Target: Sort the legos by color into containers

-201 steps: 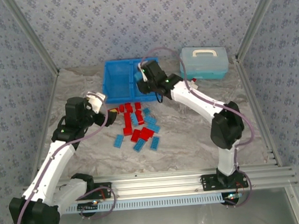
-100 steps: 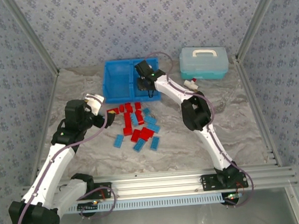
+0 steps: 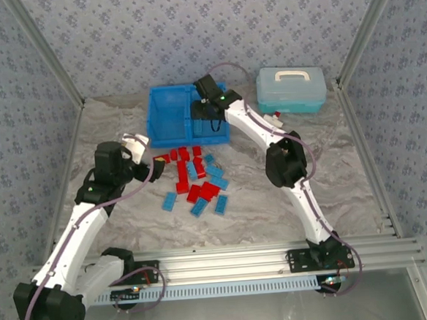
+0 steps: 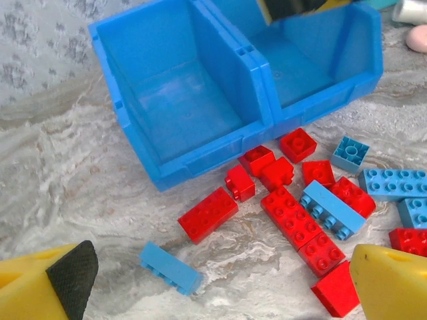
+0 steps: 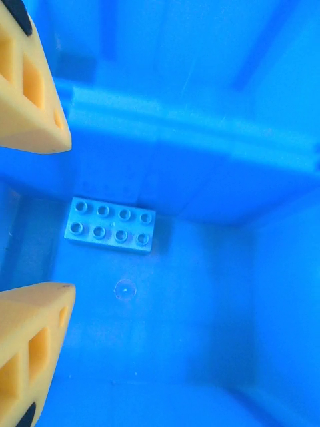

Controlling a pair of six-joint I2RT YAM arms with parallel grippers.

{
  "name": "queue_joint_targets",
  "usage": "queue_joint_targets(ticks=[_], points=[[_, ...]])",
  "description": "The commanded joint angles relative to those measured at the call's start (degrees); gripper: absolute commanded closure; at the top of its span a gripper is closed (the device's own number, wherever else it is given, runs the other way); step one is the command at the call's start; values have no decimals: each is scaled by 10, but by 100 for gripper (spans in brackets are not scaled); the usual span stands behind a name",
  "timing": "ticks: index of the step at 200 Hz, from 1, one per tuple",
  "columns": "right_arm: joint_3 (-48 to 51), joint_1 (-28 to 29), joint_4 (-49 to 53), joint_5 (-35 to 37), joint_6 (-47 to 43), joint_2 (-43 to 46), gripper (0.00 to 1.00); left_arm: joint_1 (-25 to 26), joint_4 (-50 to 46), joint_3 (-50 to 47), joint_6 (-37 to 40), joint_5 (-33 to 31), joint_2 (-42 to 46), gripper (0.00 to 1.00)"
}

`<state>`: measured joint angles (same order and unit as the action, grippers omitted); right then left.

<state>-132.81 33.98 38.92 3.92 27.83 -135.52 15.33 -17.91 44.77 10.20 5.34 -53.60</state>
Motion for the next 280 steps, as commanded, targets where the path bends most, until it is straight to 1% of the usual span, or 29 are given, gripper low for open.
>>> queue_joint_targets(ticks=[1, 9, 20, 29, 38, 49, 54, 73, 87, 109, 130, 148, 161, 178, 196, 228, 257, 280], points=[[24, 3, 13, -15, -37, 113, 42, 16, -29, 59, -146, -61, -17, 1], [54, 7, 10, -10, -51, 149, 41, 21, -67, 92, -214, -77, -34, 1], [114, 11, -2, -1, -68, 199, 38, 28, -116, 128, -298, -79, -60, 6], [170, 13, -14, 9, -77, 249, 36, 40, -137, 143, -359, -80, -77, 10], [232, 14, -30, 20, -81, 297, 34, 60, -140, 144, -409, -83, -90, 12], [310, 13, -42, 38, -76, 354, 31, 88, -138, 140, -463, -94, -104, 15], [343, 14, -63, 48, -73, 377, 30, 103, -138, 140, -484, -99, -113, 16], [460, 14, -93, 82, -54, 467, 24, 148, -153, 149, -551, -125, -157, 18], [534, 13, -107, 99, -41, 519, 21, 165, -175, 158, -582, -134, -200, 23], [597, 10, -104, 121, -18, 573, 19, 172, -198, 160, -591, -137, -266, 33], [617, 6, -88, 127, -6, 591, 19, 171, -174, 148, -562, -120, -316, 37], [619, 6, -77, 123, -5, 589, 18, 171, -160, 160, -527, -95, -359, 37], [618, 6, -75, 122, -5, 587, 18, 171, -146, 171, -509, -84, -383, 34], [612, 5, -67, 122, -2, 582, 18, 172, -143, 185, -497, -97, -411, 34], [603, 5, -57, 124, -1, 578, 18, 169, -150, 199, -493, -115, -447, 35], [596, 6, -47, 129, -1, 578, 17, 165, -119, 195, -483, -109, -482, 37], [593, 8, -33, 134, 3, 578, 17, 165, -113, 192, -485, -103, -504, 45], [592, 9, -32, 135, 8, 577, 17, 166, -111, 182, -490, -103, -500, 56]])
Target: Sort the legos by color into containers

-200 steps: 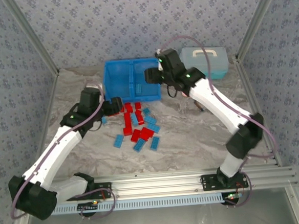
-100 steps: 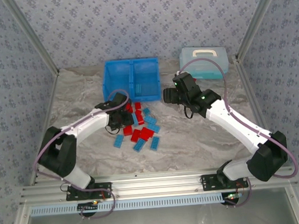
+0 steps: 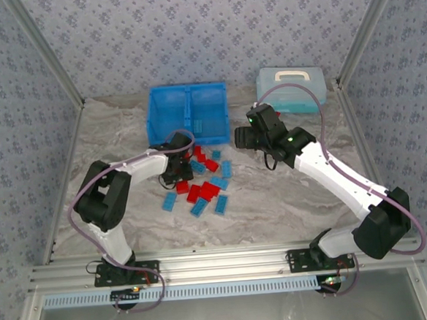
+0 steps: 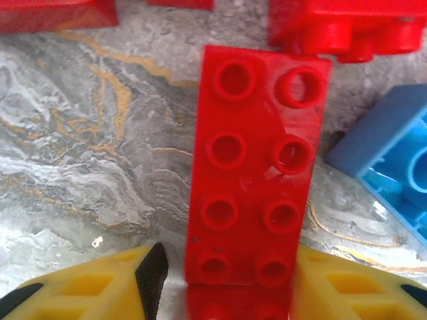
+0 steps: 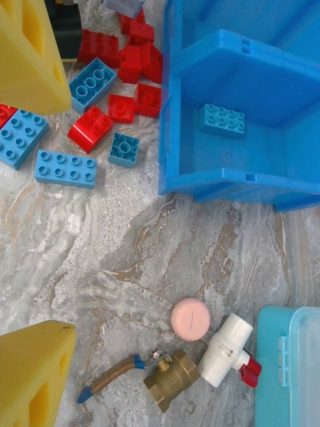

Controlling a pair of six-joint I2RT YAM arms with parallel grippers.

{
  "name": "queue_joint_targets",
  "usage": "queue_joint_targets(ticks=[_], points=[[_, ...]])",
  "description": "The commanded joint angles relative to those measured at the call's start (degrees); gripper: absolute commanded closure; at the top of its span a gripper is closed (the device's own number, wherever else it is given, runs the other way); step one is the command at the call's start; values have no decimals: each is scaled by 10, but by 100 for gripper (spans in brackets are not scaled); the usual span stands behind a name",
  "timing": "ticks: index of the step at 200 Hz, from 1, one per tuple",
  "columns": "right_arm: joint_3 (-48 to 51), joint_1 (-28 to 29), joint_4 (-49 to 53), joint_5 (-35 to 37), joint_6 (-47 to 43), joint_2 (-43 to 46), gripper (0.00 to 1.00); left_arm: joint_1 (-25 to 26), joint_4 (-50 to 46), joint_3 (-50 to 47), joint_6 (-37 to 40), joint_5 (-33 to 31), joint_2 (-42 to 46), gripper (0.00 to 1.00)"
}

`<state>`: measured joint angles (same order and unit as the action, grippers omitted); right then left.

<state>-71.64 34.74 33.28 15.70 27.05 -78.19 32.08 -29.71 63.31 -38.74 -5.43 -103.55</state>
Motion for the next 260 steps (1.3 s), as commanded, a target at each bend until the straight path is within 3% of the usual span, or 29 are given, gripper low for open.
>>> queue_joint_targets(ticks=[1, 23, 104, 169, 193, 220, 260], points=[[-20, 1, 24, 17, 16, 4, 17, -2, 7, -4, -1, 5, 0, 56], [-21, 3, 21, 19, 21, 2, 16, -2, 0, -4, 1, -4, 13, 64], [-31, 5, 30, 26, 31, -3, 16, -2, -78, 64, 4, -9, 92, 64], [-40, 11, 41, 31, 36, 0, 16, -17, -85, 156, 64, -87, 116, 65], [-41, 15, 42, 33, 38, 1, 16, -69, -78, 229, 82, -73, 77, 66], [-44, 21, 47, 36, 41, 4, 16, -119, -75, 338, 118, -21, -24, 69], [-44, 37, 59, 57, 49, 20, 16, -140, -118, 531, 171, 4, -188, 69]])
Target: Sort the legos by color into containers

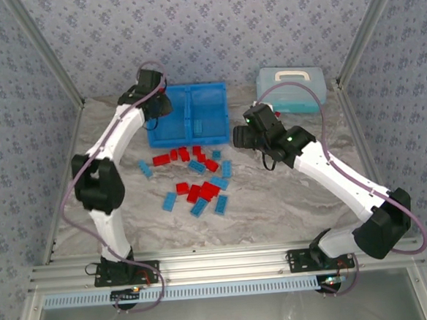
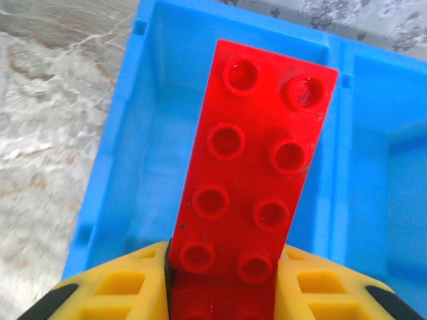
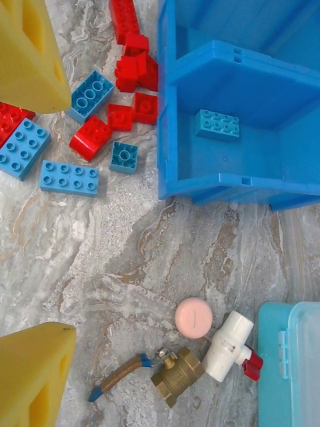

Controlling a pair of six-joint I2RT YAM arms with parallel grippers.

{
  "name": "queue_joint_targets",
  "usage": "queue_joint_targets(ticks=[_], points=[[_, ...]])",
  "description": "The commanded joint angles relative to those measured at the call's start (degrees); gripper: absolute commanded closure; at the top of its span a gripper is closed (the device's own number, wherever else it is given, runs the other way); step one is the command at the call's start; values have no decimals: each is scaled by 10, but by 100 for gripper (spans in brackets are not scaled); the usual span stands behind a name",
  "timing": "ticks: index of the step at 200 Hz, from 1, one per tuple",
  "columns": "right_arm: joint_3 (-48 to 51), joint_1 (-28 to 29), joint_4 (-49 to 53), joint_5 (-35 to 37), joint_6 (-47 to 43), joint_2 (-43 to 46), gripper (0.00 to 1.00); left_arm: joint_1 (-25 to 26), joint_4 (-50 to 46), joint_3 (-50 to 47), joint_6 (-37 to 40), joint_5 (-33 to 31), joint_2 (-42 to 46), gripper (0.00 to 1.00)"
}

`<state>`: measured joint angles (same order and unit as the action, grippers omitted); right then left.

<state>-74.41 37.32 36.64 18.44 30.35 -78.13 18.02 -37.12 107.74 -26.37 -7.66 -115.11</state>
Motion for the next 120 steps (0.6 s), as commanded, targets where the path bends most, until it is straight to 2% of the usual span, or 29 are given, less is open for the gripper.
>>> queue_joint_targets(ticks=[1, 37, 54, 65, 72, 101, 120], points=[[-16, 11, 25, 30, 16, 20, 16, 0, -46, 91, 47, 26, -76, 69], [-15, 24, 36, 46, 28, 33, 16, -10, -99, 222, 39, 25, -178, 65], [-14, 29, 36, 52, 31, 38, 15, -10, -105, 239, 38, 36, -193, 54], [-13, 31, 36, 53, 31, 38, 15, -11, -106, 240, 36, 40, -191, 45], [-13, 30, 37, 53, 31, 37, 15, -10, -108, 239, 36, 41, -186, 43], [-4, 30, 34, 55, 22, 31, 15, -9, -120, 234, 33, 41, -145, 41], [4, 28, 33, 49, 21, 17, 14, -8, -118, 208, 31, 49, -87, 41]])
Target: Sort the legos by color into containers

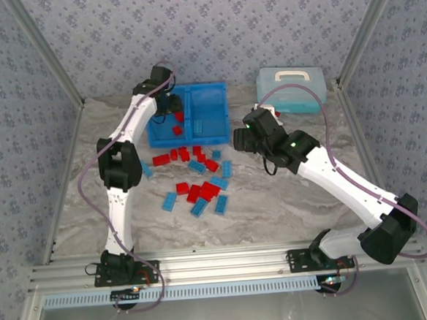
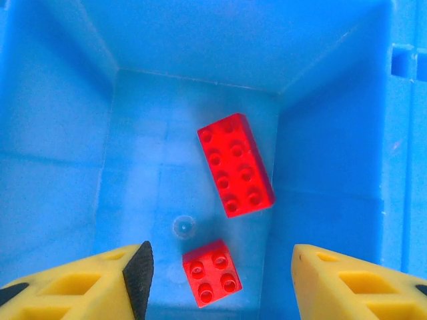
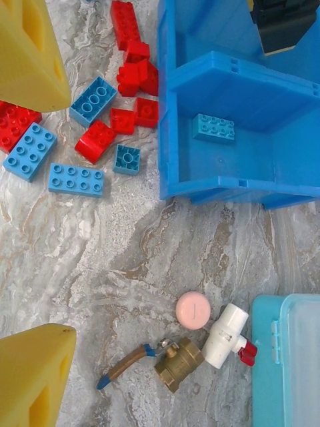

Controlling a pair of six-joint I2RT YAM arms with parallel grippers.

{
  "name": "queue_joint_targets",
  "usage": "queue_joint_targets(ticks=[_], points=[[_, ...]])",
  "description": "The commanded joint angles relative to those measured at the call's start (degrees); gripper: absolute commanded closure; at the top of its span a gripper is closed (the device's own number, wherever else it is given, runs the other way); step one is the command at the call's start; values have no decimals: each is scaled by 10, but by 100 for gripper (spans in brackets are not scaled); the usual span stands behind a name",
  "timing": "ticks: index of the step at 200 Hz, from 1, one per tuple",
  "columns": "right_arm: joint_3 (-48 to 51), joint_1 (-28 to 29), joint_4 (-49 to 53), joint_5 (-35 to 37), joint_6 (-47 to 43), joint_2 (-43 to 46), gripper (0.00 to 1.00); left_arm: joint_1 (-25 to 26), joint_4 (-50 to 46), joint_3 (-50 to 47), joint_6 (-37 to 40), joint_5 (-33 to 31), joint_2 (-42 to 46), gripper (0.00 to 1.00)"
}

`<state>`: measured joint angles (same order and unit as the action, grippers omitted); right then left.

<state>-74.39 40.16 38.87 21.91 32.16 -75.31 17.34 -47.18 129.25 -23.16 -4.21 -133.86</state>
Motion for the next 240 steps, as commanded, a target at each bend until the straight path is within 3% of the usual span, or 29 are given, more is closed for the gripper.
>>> queue_joint_targets(ticks=[1, 27, 97, 126, 167, 217, 240], points=[[5, 0, 10, 13, 3, -12, 14, -1, -17, -10, 0, 15, 106, 41], [15, -1, -1, -43, 19, -52, 14, 1, 24, -112, 27, 53, 232, 37], [-3, -2, -34, -146, 59, -230, 16, 2, 72, -448, 187, 172, 551, 1], [-22, 0, -39, -165, 55, -303, 19, 6, 107, -564, 217, 199, 647, 1], [-42, 1, -59, -175, 59, -371, 32, 8, 179, -656, 205, 207, 703, 1], [-49, 0, -47, -151, 63, -384, 67, 9, 161, -639, 222, 217, 669, 1], [-46, -3, -47, -143, 60, -362, 70, 9, 174, -649, 219, 221, 665, 1]])
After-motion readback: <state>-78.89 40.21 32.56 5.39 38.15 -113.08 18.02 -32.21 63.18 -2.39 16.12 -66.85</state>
